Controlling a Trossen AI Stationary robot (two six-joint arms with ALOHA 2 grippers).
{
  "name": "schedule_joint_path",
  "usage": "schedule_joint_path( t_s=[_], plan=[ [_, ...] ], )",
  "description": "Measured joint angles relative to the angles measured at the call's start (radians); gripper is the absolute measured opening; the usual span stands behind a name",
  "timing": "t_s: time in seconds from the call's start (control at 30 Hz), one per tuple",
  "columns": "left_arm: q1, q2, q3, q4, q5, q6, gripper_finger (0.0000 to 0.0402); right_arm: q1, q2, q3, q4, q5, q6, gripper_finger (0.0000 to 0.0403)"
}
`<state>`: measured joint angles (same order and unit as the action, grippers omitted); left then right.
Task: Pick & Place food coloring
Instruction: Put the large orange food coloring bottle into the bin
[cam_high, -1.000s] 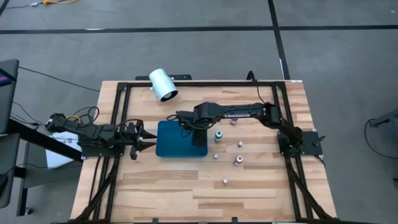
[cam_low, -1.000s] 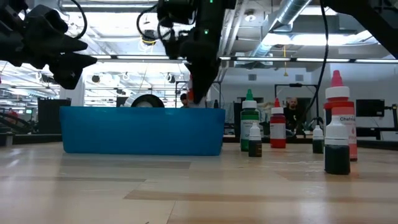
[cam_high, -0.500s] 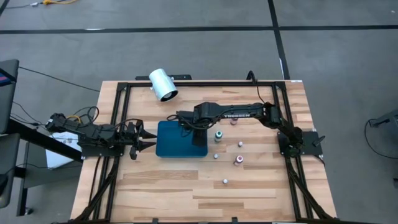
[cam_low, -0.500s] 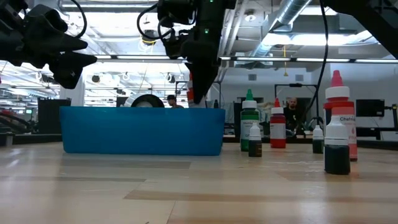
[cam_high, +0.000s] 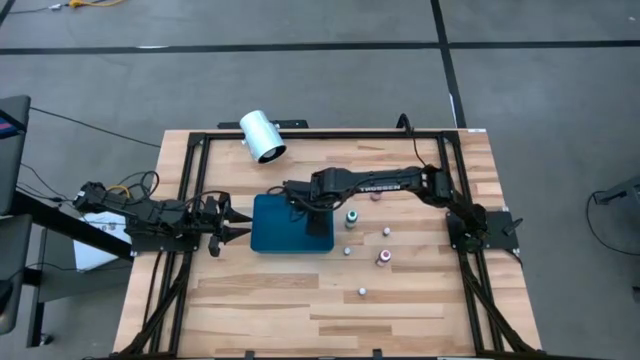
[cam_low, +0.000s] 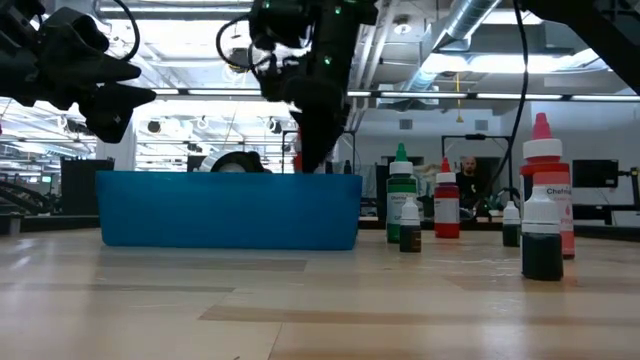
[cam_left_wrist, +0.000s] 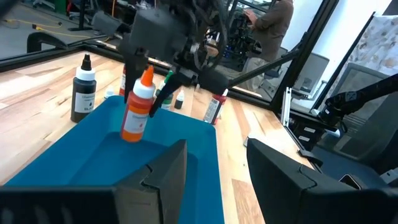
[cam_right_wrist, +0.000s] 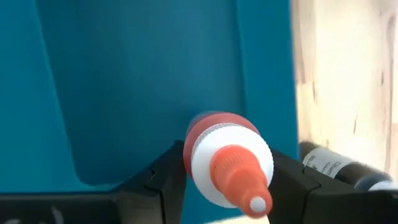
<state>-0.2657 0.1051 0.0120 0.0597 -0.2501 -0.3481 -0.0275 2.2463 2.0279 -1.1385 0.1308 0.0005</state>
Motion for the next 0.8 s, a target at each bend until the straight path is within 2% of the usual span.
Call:
schedule_joint_path(
  t_s=[0.37,0.8],
  plan=[
    [0.000,0.000,0.000,0.000,0.000,-0.003,0.0160,0.007,-0.001,-0.075,0.037,0.033,0.000,0.0153],
    [0.000,0.000,0.000,0.000,0.000,-0.003,0.0160,0.007,0.000,-0.105,0.062,0.031,0.007,0.0183]
  ],
)
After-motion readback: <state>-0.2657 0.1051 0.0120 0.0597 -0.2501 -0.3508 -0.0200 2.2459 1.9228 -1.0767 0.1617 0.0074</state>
